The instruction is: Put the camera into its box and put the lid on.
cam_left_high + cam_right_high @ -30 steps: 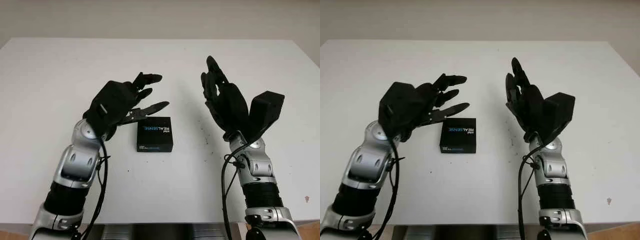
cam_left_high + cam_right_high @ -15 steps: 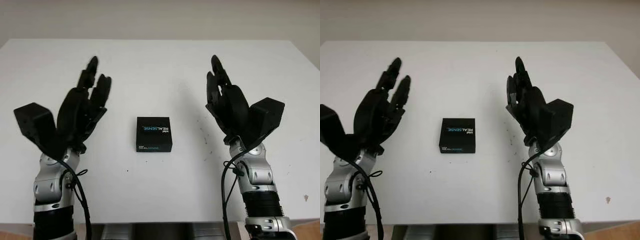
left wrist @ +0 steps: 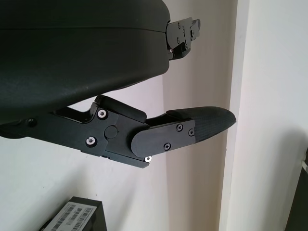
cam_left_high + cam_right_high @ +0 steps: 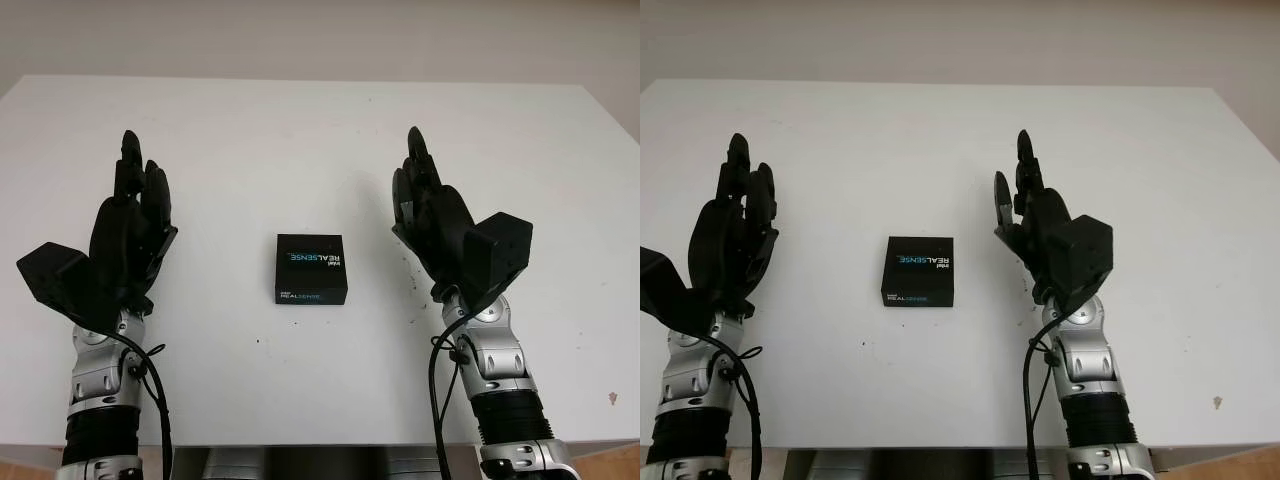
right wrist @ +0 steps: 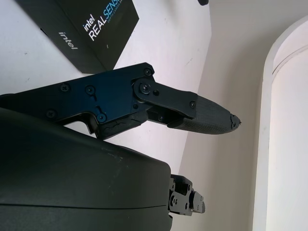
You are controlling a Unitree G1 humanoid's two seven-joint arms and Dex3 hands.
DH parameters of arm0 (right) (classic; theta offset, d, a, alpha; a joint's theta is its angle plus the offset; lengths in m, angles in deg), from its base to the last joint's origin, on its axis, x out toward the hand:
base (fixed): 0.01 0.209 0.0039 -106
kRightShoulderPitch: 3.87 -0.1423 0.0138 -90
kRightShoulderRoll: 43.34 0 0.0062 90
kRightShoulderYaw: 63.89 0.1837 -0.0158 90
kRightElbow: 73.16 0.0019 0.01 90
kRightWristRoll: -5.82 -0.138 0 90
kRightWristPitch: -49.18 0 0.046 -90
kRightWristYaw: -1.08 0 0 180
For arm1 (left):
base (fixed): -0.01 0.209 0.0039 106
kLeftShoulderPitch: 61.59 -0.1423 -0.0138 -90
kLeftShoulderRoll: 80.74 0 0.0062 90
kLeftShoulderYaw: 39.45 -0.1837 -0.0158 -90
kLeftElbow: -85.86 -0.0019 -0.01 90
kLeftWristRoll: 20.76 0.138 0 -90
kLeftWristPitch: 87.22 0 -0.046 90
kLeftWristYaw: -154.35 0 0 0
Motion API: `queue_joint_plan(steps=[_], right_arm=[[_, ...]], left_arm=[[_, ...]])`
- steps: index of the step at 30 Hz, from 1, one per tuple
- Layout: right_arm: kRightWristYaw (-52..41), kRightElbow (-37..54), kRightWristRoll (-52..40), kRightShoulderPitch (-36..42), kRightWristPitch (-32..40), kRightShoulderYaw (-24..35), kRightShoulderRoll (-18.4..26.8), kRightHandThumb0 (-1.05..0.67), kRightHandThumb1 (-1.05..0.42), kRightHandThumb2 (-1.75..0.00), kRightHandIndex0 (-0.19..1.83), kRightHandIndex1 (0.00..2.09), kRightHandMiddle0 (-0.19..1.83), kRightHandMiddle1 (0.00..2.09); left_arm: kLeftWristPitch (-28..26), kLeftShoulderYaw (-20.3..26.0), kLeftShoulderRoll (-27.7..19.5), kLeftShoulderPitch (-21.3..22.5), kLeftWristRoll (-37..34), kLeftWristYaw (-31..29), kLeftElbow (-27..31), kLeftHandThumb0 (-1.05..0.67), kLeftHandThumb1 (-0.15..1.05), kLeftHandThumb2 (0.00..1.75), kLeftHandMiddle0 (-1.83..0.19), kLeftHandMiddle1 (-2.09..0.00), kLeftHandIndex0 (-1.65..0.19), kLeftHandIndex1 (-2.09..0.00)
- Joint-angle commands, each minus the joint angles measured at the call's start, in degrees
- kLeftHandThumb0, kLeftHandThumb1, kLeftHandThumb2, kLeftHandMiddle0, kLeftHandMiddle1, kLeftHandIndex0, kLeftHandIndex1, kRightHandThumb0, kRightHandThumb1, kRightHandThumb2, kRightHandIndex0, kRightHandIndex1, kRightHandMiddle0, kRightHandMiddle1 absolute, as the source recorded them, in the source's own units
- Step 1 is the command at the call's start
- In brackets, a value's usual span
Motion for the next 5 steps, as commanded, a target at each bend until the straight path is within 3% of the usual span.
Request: queue_joint_plan(steps=[1, 5], right_arm=[[0.0, 1.2, -0.1, 0.5, 0.2, 0.0, 0.0, -0.79, -1.05, -0.67, -0.19, 0.00, -0.19, 0.00], [0.3, 1.9, 0.1, 1.5, 0.2, -0.4, -0.4, -0.78, -1.05, -0.68, -0.19, 0.00, -0.19, 0.00]], left_arm=[[1.0, -0.4, -1.0, 1.0, -0.3, -0.4, -0.4, -0.76, 1.05, 0.61, 0.19, 0.00, 0.19, 0.00], [0.0, -1.0, -1.4, -0.1, -0.6, -0.9, 1.4, -0.75, 1.05, 0.61, 0.19, 0.00, 0.19, 0.00]])
